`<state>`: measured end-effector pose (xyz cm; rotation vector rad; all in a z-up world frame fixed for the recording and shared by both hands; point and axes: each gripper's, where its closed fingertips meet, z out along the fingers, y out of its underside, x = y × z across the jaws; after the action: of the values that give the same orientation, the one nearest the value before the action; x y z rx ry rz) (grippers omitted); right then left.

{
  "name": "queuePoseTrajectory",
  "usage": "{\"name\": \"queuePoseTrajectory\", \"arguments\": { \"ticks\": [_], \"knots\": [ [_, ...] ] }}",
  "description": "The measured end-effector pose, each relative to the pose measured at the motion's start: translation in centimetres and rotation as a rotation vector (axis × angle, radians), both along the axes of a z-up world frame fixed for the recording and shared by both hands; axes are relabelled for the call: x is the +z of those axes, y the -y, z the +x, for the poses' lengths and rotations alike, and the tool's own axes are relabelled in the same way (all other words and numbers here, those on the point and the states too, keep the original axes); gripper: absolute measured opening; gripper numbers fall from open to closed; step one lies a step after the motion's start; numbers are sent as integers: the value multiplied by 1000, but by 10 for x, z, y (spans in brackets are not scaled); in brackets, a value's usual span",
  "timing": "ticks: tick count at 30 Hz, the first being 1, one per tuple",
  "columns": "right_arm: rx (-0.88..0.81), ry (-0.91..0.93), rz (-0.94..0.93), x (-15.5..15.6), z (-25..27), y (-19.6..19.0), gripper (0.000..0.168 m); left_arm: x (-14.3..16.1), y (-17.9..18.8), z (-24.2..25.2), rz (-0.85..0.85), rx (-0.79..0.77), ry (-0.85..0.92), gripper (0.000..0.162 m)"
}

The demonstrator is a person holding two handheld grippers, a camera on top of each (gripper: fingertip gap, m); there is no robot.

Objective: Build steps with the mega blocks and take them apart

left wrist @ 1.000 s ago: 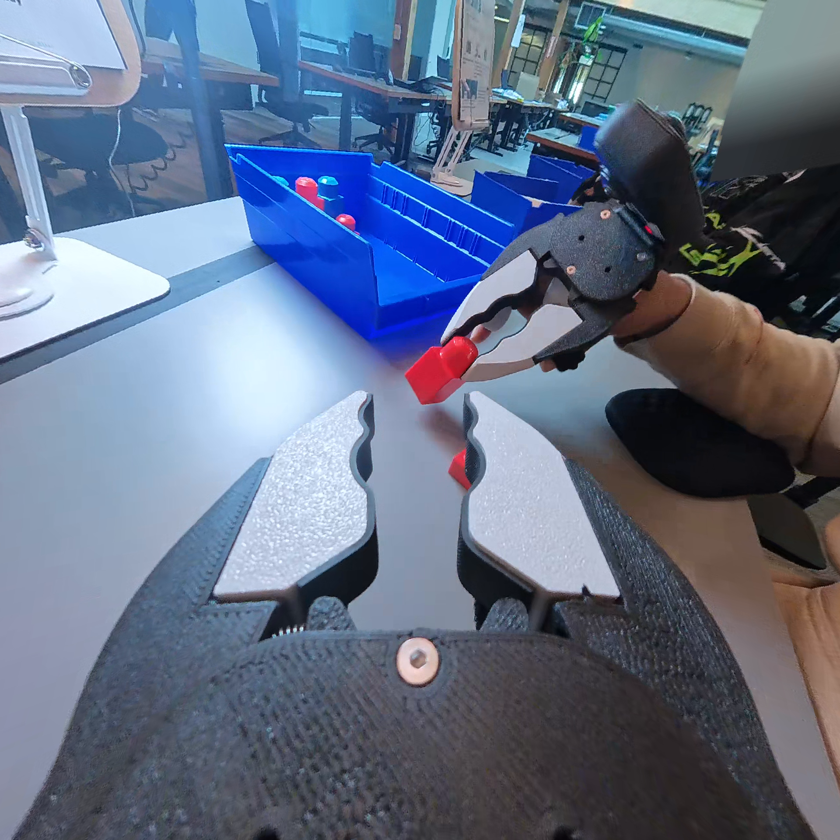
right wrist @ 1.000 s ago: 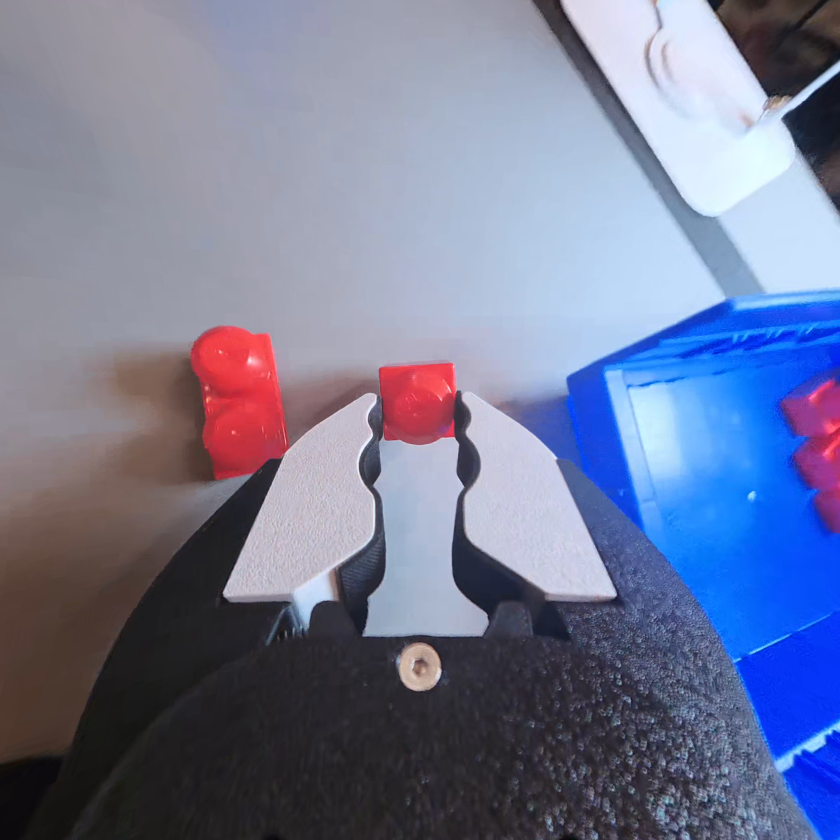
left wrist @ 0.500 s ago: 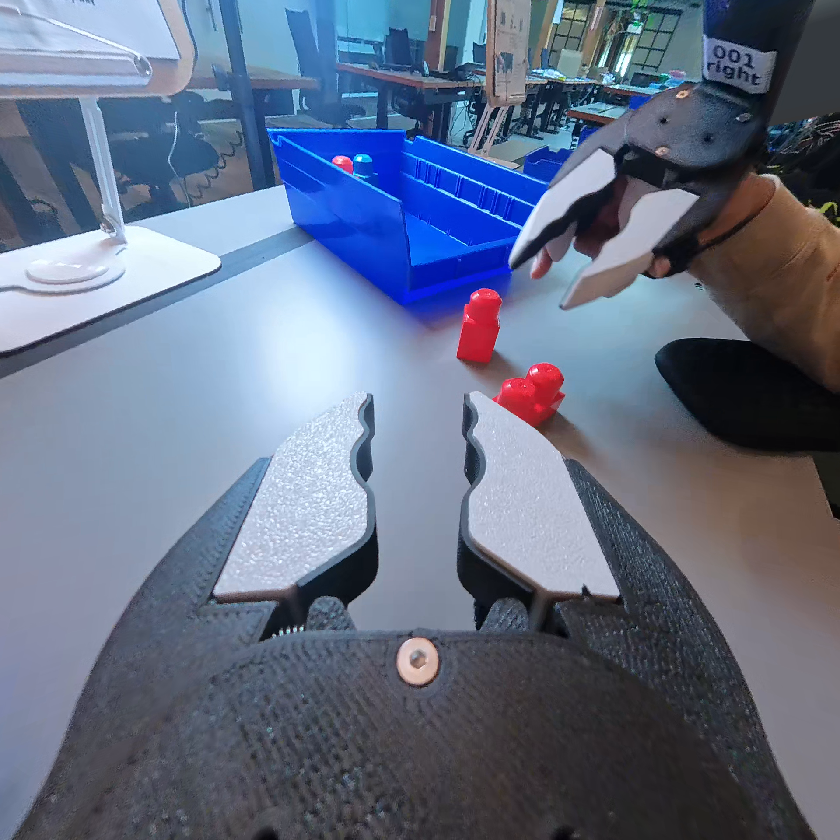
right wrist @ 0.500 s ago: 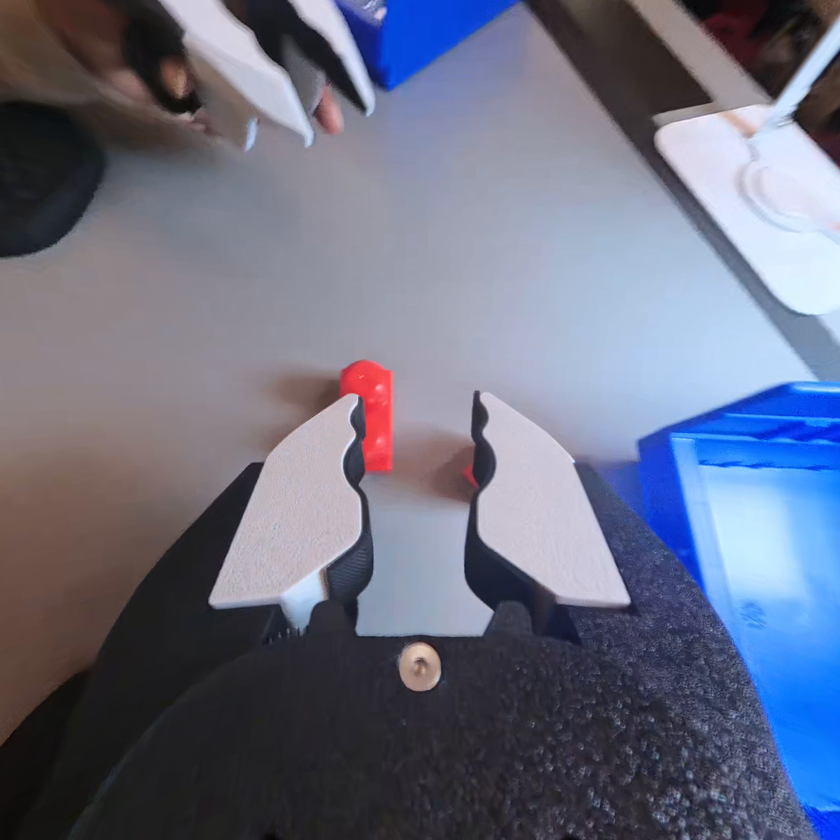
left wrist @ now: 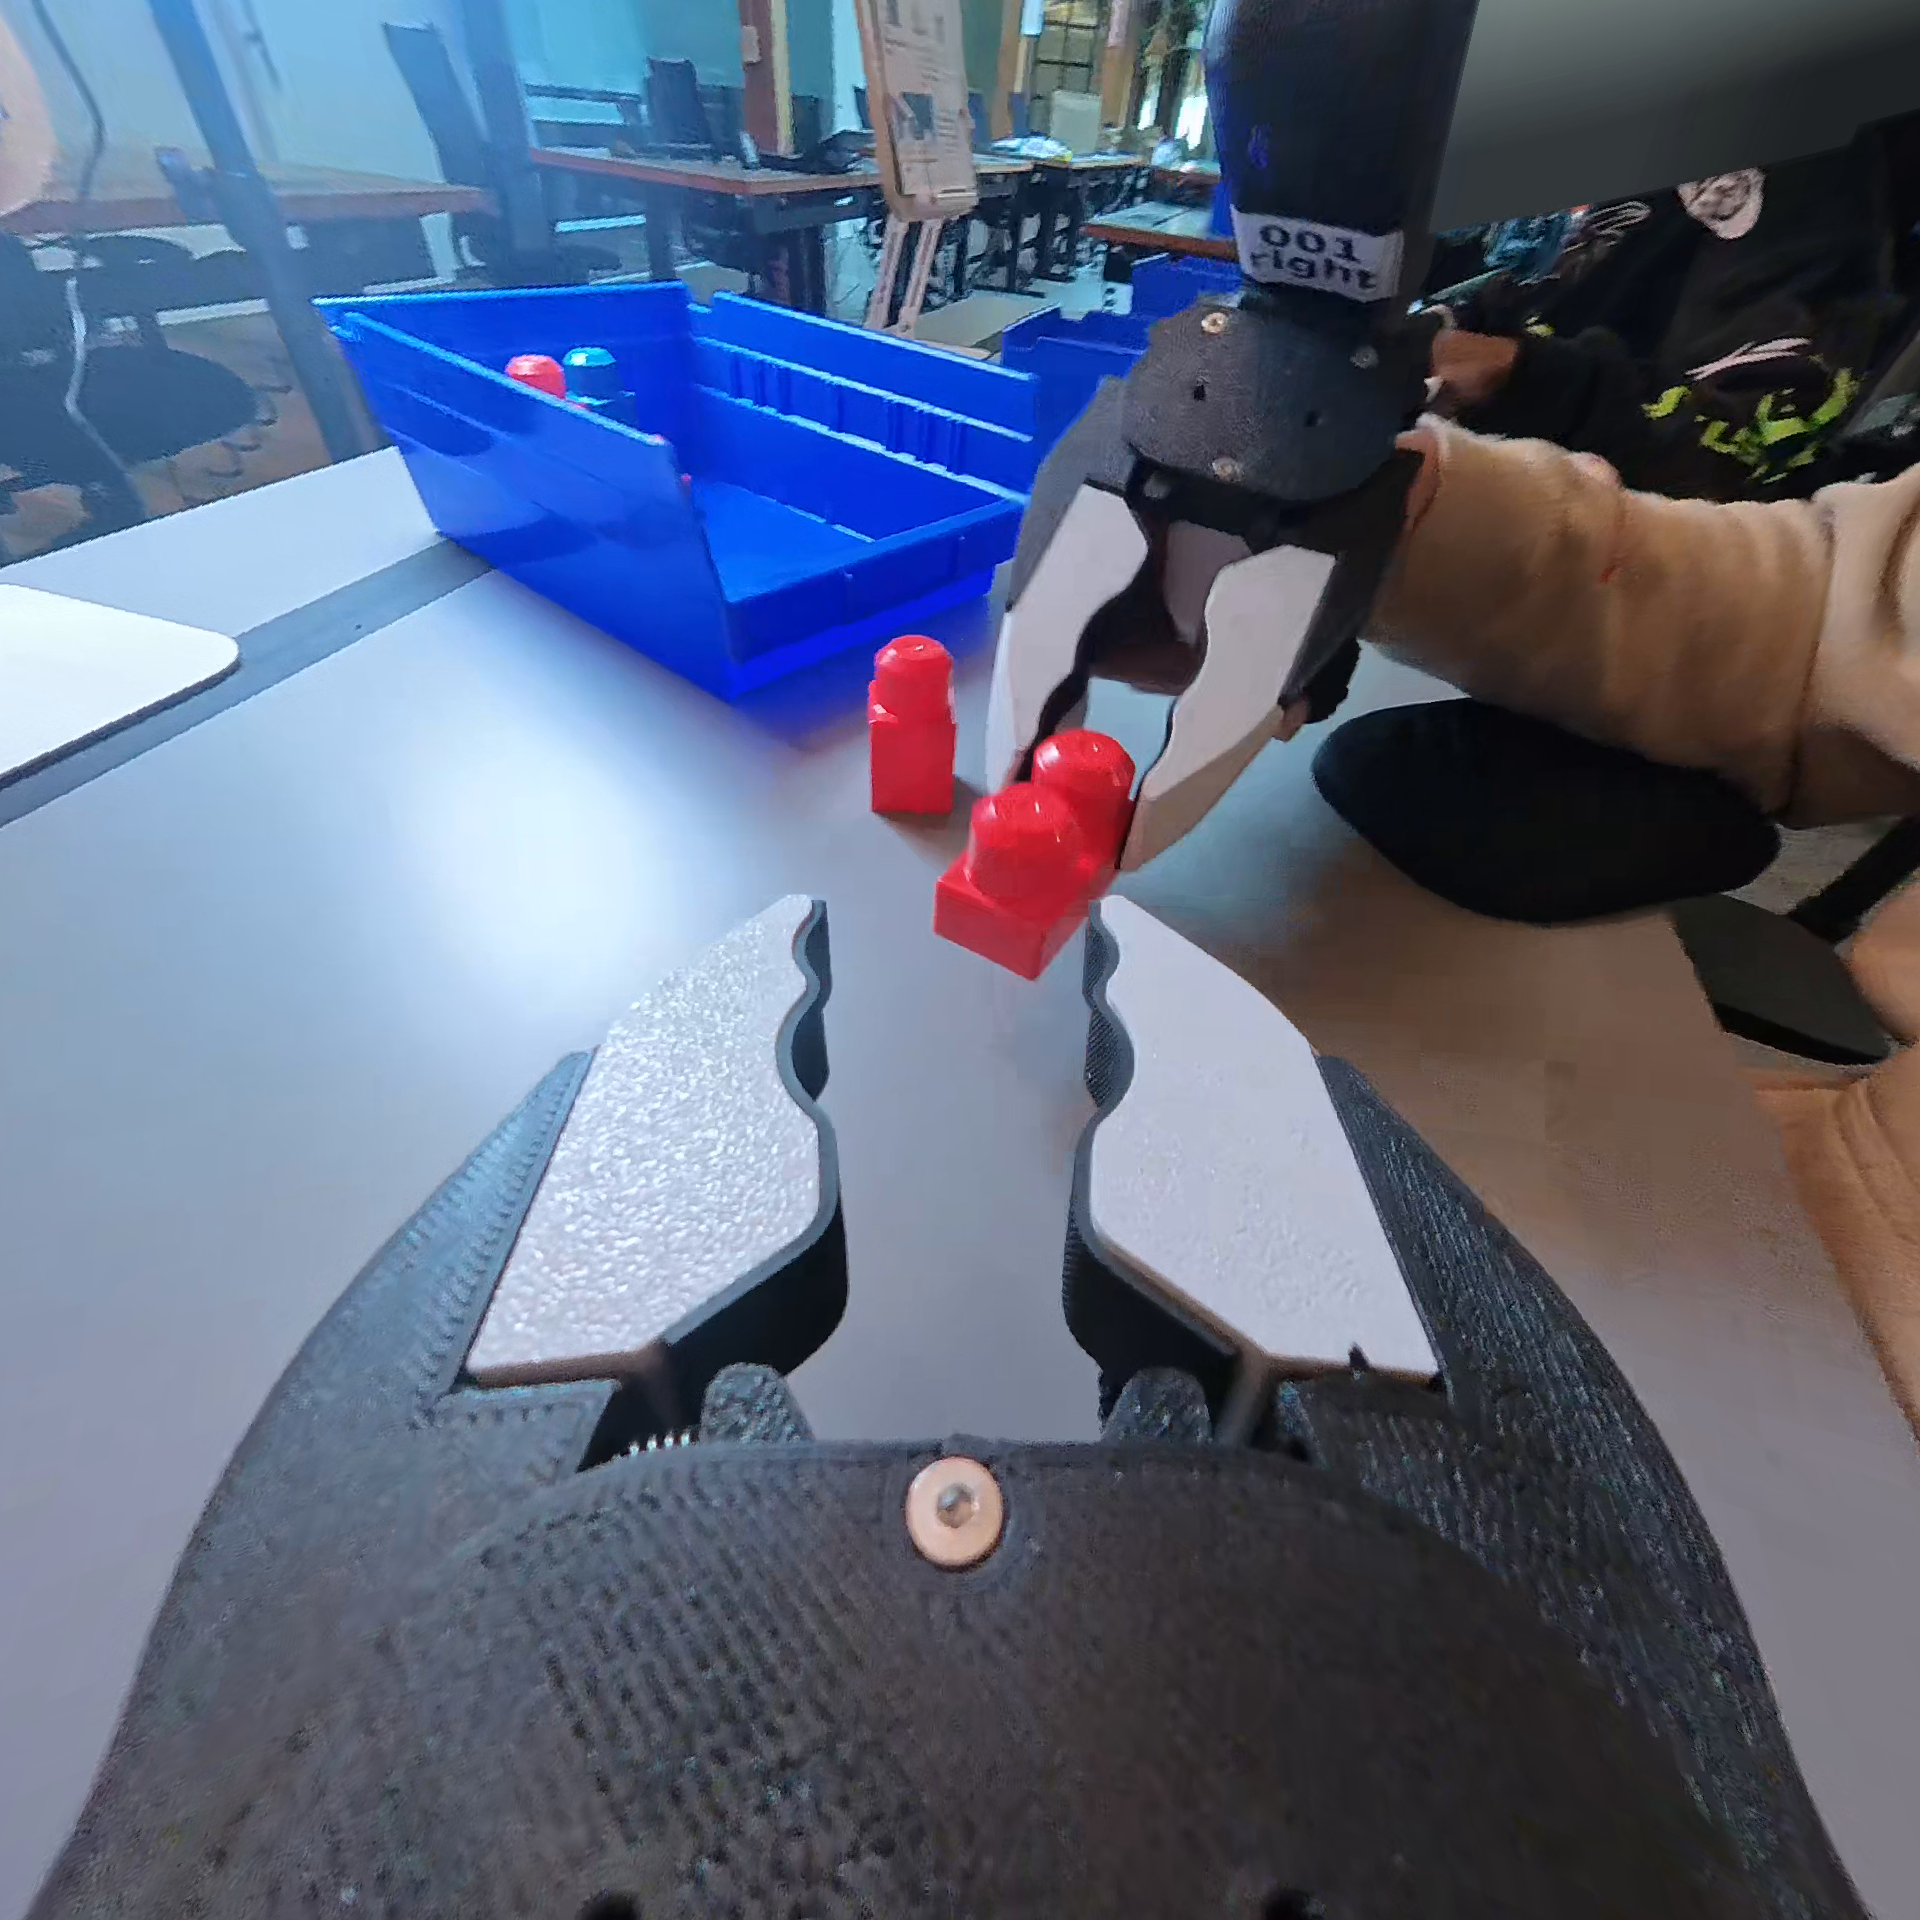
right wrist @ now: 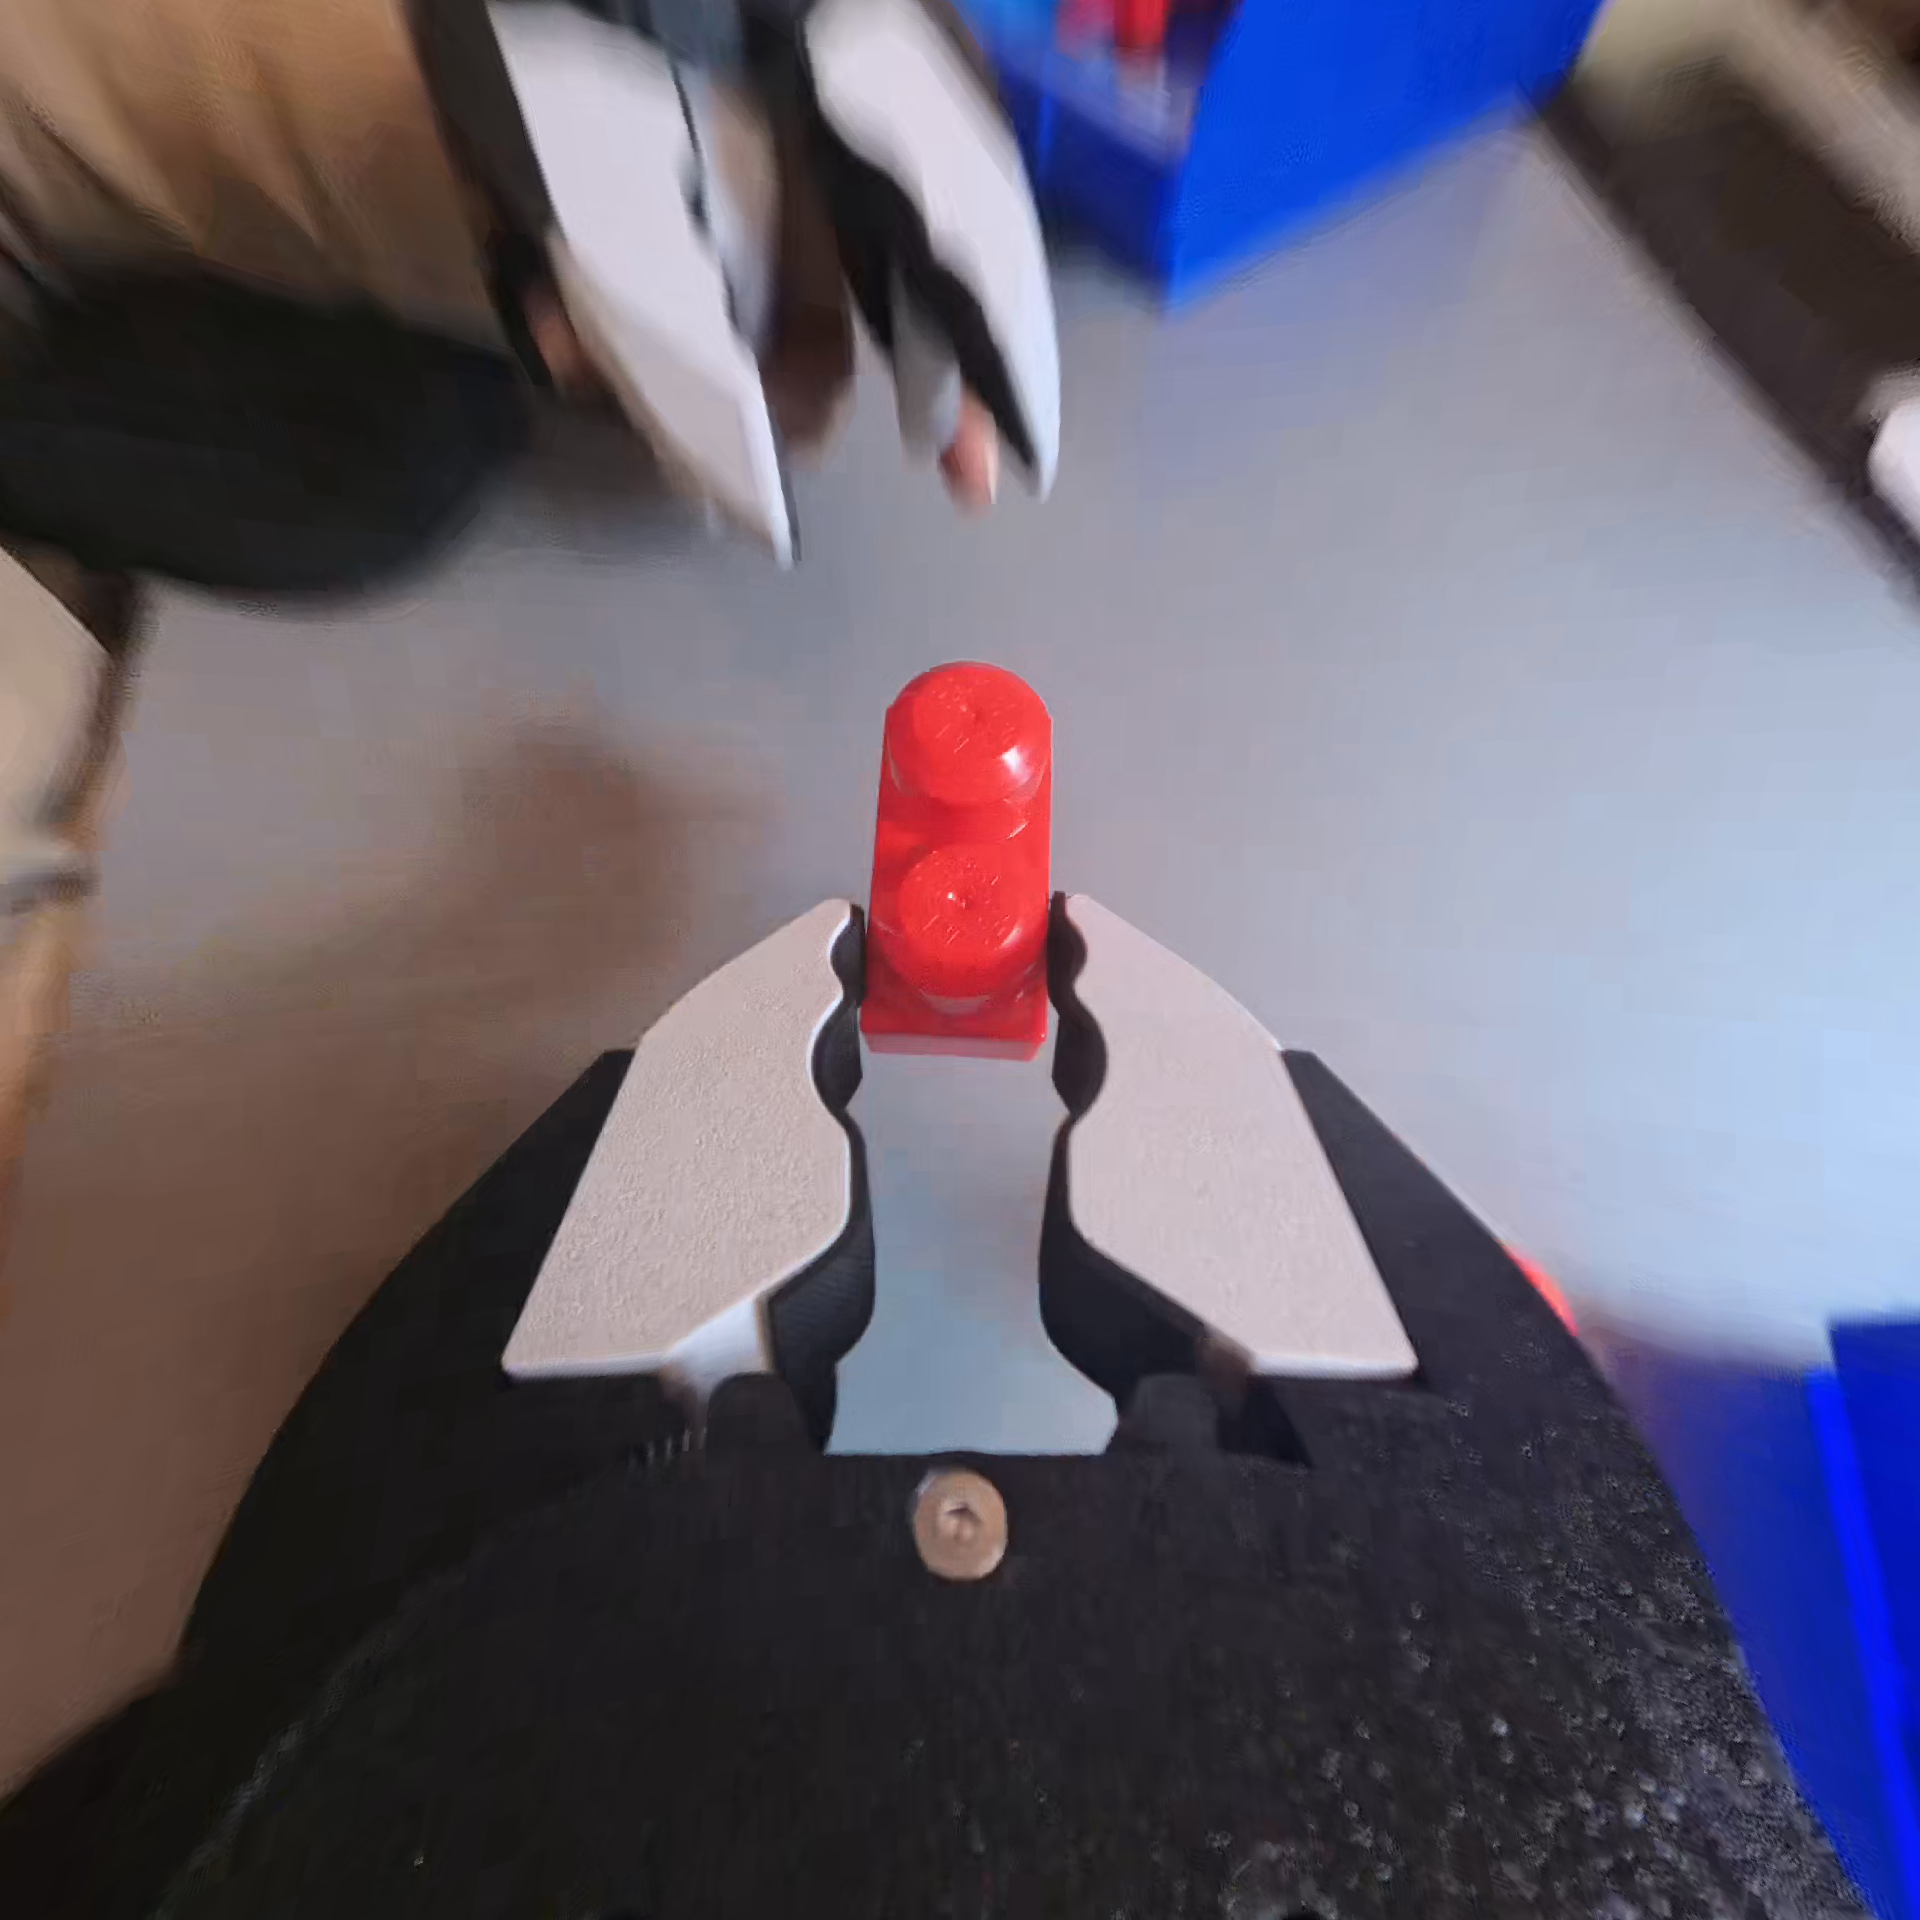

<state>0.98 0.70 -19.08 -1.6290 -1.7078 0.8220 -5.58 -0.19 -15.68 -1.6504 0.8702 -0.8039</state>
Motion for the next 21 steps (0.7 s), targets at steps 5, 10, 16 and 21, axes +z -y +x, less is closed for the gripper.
{"name": "queuePoseTrajectory", "arguments": {
  "ticks": [5, 10, 16, 21],
  "knots": [
    [87, -534, -171, 77, -24, 27, 33, 22, 19, 15, -42, -121, 184, 49],
    [92, -641, -265, 81, -40, 38, 33, 54, 33, 15, -20, -194, 355, 45],
    [78, -682, -304, 80, -50, 43, 33, 48, 32, 15, -36, -192, 334, 36],
    [80, -640, -291, 70, -53, 47, 33, 47, 34, 16, -51, -210, 340, 35]
  ]
}}
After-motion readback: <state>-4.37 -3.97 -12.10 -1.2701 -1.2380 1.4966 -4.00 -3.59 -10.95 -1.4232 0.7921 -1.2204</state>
